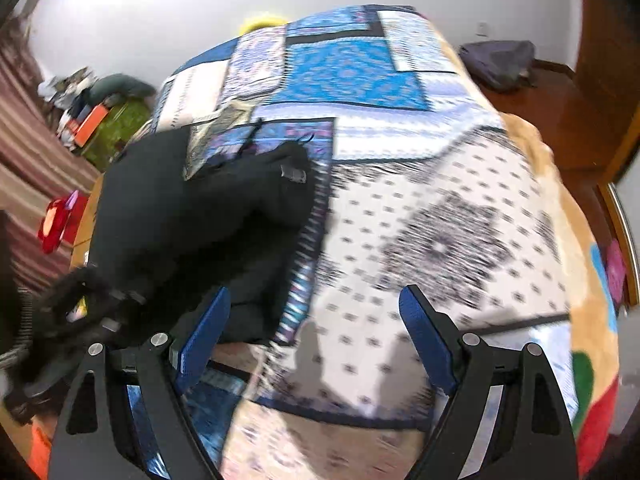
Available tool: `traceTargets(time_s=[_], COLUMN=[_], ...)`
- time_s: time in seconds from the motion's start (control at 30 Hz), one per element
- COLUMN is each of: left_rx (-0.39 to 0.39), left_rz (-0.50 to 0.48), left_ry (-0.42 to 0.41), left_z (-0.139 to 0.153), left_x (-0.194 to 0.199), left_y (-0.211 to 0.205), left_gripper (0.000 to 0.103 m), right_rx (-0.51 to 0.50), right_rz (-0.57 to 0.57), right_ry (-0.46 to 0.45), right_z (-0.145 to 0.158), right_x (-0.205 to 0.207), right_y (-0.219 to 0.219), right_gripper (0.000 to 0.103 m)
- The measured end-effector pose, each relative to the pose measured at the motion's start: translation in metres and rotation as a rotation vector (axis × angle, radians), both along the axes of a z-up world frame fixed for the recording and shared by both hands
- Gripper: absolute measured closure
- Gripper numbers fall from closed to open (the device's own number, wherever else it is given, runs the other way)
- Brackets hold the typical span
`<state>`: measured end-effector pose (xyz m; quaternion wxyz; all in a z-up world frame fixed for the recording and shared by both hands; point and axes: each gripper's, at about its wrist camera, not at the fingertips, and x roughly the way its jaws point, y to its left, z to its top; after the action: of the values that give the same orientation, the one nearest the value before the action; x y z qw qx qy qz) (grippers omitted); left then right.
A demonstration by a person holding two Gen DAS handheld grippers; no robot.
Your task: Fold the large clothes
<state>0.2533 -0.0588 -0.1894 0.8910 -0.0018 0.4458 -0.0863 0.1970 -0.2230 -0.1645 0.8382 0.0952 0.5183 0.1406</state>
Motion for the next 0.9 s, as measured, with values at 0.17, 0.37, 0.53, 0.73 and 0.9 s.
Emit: traceTargets(time_s=[0.17,0.37,0.53,0.73,0.9], left_rx=[-0.039,-0.054,-0.013,0.032,-0.061], left_rz=[-0.020,-0.085,-0.054,0.115,0.216], left_ry=[0.027,0.017,-0.070,-0.116,-0.037], left_z=[0.004,0.035,0.063,0.072,0.046], left_x=[-0.008,-0.036,-0.059,-0.057,-0.044], left_y=[0.001,0.006,0.037,0.102,0.142], left_gripper=[0.031,0.021,0.014,0.010,0.010], right_rx=[-0.012,0.029,0.058,0.069,0.019], right_rz=[0.013,0.077,0.150,0.244,0.264], right_ry=[-0.027,-0.102,-0.153,-0.186,-0.171], right_z=[0.016,0.044,0.062,0.066,0.048], right_x=[-0.015,-0.019,-0.020,-0.010,0.001], right_y=[-0.001,0.016,0.047,0.096,0.119], right_gripper=[0.019,0.019,0.019,0.019,0.019])
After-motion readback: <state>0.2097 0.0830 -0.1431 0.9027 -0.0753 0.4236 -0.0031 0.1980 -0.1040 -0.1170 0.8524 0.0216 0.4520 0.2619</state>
